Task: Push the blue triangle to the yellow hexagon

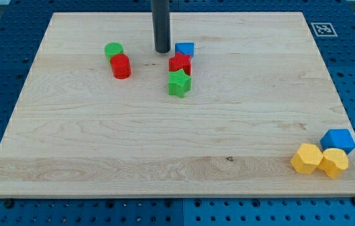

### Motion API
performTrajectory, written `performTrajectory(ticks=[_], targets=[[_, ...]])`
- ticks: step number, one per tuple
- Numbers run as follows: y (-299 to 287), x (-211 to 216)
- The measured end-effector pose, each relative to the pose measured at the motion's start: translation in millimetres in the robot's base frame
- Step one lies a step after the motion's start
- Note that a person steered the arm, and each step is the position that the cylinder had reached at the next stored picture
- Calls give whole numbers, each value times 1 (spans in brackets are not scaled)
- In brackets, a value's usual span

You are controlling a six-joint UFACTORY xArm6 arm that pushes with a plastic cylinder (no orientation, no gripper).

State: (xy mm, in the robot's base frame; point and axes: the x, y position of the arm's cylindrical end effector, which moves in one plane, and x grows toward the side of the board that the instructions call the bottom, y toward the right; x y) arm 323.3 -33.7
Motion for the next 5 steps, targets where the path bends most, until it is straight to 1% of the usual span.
performTrajectory(ticks=[1,2,4,5], targets=[[7,13],[30,12],[69,6],[85,-8]])
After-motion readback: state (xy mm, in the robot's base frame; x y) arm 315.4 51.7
